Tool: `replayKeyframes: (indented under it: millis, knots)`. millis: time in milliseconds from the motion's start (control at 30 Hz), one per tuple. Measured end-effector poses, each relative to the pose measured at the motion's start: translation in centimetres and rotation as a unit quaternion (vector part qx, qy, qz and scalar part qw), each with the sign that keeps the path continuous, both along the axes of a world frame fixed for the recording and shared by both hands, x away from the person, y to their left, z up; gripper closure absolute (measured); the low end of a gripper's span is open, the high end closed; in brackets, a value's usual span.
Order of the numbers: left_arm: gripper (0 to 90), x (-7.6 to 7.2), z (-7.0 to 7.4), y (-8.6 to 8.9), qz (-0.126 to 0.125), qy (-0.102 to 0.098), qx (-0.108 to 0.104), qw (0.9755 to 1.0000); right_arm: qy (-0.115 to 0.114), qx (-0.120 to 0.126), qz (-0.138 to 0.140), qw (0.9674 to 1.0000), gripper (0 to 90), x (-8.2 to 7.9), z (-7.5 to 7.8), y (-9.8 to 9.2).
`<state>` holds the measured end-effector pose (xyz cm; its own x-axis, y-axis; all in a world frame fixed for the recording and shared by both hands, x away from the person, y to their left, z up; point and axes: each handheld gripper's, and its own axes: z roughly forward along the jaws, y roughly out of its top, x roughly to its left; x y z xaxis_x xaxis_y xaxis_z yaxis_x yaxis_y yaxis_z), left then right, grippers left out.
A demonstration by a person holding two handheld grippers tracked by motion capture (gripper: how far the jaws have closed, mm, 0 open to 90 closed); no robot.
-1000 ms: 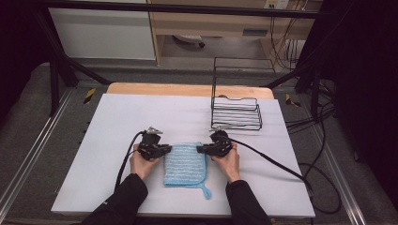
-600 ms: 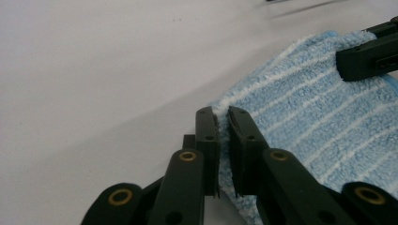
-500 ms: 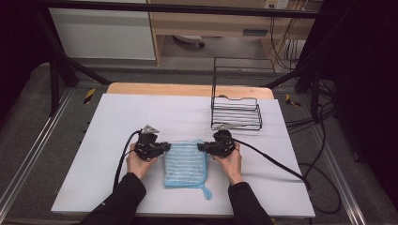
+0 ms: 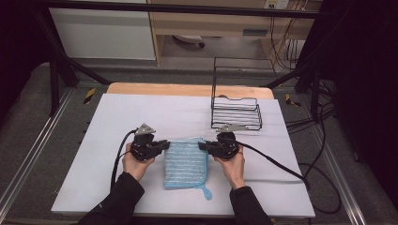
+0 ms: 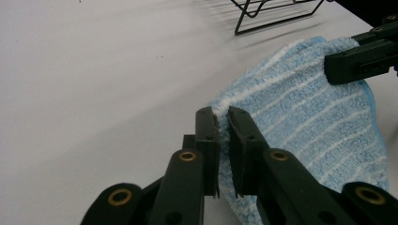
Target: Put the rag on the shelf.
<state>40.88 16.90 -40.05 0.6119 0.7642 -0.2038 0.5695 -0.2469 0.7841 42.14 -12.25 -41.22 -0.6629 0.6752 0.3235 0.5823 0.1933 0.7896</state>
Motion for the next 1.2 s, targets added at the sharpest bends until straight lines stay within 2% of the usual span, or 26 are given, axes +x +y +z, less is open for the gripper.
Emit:
replayKeyframes:
  millis: [333, 700, 1200]
  knots:
    - [82.3, -1.0, 1.5, -0.1, -0.006, -0.021, -0.011, 0.9997, -0.028, 0.018, -0.005, 0.9994, 79.9, -1.2, 1.3, -0.6]
    - [82.2, -2.2, 3.2, -0.5, -0.015, -0.049, -0.027, 0.9983, -0.056, 0.036, -0.015, 0.9977, 79.9, -2.2, 3.0, -1.6]
    - [82.0, -3.2, 4.7, -0.9, -0.012, -0.081, -0.047, 0.9956, -0.097, 0.041, -0.021, 0.9942, 80.0, -3.4, 5.0, -2.1]
